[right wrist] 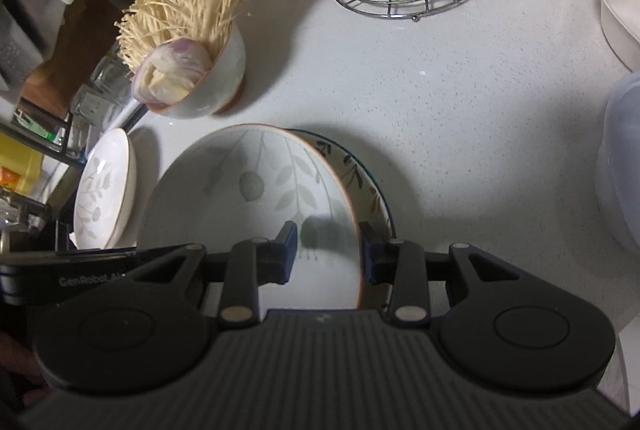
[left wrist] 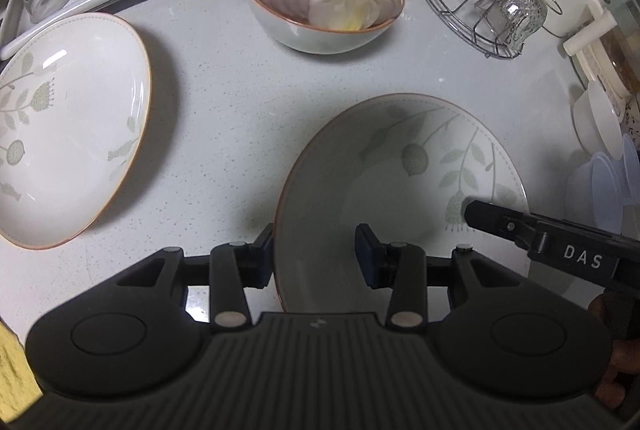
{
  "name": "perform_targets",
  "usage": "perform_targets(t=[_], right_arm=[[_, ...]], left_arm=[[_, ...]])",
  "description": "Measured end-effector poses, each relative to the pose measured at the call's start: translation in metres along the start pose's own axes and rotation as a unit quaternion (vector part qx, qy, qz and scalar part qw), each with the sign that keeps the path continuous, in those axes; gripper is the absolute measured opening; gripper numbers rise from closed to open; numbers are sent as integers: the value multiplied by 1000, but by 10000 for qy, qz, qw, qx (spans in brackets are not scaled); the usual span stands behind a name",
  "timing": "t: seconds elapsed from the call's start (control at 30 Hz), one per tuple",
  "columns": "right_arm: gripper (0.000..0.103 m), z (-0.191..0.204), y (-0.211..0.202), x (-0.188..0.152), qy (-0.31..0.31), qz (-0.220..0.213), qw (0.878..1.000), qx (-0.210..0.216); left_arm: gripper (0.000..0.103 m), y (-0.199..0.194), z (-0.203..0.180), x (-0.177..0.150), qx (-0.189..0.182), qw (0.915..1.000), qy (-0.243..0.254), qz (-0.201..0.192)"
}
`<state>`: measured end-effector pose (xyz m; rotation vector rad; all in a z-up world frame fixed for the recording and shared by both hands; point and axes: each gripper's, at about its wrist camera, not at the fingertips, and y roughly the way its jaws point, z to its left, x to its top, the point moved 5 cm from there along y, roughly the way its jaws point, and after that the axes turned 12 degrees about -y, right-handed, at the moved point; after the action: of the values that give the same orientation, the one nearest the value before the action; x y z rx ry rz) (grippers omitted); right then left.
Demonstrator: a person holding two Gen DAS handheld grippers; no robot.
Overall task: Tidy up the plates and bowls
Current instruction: 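Lift the large white plate with both grippers and carry it over the rabbit plate, then lower the white plate onto the rabbit plate and open both grippers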
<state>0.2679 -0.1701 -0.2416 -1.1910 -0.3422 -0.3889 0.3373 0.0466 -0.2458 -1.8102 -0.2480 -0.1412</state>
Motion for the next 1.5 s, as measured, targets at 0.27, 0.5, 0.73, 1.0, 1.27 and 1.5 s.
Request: perform_targets(t=[0.27, 0.5, 0.73, 1.0, 1.27, 1.5], right_arm=[[37, -3, -1, 2, 99, -52, 9999, 24], [38, -5, -9, 1, 301, -137, 9994, -91], [41, -4, -14, -5, 375, -132, 9990, -190], [50, -2, -18, -5, 519, -195, 9983, -176], [53, -6, -20, -5, 532, -185, 9984, -36], [53, -8, -24, -6, 544, -104, 9985, 12]], left_arm=[[48, -8, 4, 7, -123, 9996, -218, -87], [48, -26, 12, 8, -173, 9988, -360, -271], [48, -52, 8, -2, -169, 9975, -185, -654], [48, -66, 1, -15, -162, 9968, 57, -785], [48, -75, 7, -27, -134, 9962, -59, -860], [48, -80, 11, -36, -112, 9958, -158, -899]])
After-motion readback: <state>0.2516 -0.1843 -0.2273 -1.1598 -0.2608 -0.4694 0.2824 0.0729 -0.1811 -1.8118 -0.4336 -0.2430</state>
